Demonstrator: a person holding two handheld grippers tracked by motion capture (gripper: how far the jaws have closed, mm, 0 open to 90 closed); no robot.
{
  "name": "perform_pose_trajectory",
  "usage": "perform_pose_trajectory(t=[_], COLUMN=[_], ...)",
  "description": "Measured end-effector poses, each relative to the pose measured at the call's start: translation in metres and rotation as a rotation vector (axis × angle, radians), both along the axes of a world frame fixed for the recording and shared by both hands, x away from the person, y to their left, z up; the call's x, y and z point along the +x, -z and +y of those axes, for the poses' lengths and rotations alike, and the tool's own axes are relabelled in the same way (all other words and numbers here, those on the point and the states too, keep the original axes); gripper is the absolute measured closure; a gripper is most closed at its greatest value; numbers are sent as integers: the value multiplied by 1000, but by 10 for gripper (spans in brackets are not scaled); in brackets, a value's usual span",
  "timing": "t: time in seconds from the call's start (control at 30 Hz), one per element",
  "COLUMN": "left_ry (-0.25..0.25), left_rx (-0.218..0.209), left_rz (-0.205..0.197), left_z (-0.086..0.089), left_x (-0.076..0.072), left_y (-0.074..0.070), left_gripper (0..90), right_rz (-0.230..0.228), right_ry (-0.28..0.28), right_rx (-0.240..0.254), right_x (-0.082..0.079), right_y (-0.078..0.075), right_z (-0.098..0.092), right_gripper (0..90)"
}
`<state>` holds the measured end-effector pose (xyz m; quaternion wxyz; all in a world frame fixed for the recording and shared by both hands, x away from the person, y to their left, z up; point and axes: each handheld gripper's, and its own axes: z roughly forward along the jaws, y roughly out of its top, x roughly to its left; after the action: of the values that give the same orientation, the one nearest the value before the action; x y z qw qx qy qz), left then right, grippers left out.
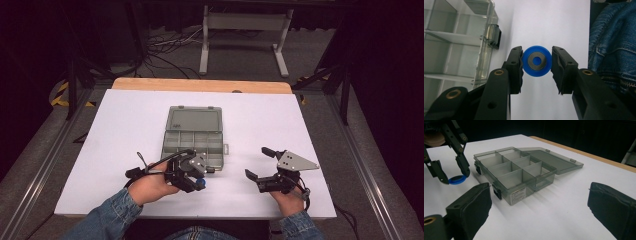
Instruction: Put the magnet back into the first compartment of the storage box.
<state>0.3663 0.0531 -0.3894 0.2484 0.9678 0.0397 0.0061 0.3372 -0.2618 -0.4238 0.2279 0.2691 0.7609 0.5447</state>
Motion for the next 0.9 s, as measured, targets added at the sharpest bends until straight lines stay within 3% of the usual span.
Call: perform_pose_trajectory(t=[0.67, 0.9], left_ry=[-49, -86], left_rx=[-40, -58], left_rz=[-18, -31], left_z=[17, 29], left_x=[12, 22], left_y=[-21, -30], left_gripper=[627, 627], right_rz=[3, 4], right_ry=[2, 1], right_rx=[2, 4], right_x=[1, 1], right_y=[0, 0], right_z=[-1, 0], right_gripper=[57, 57])
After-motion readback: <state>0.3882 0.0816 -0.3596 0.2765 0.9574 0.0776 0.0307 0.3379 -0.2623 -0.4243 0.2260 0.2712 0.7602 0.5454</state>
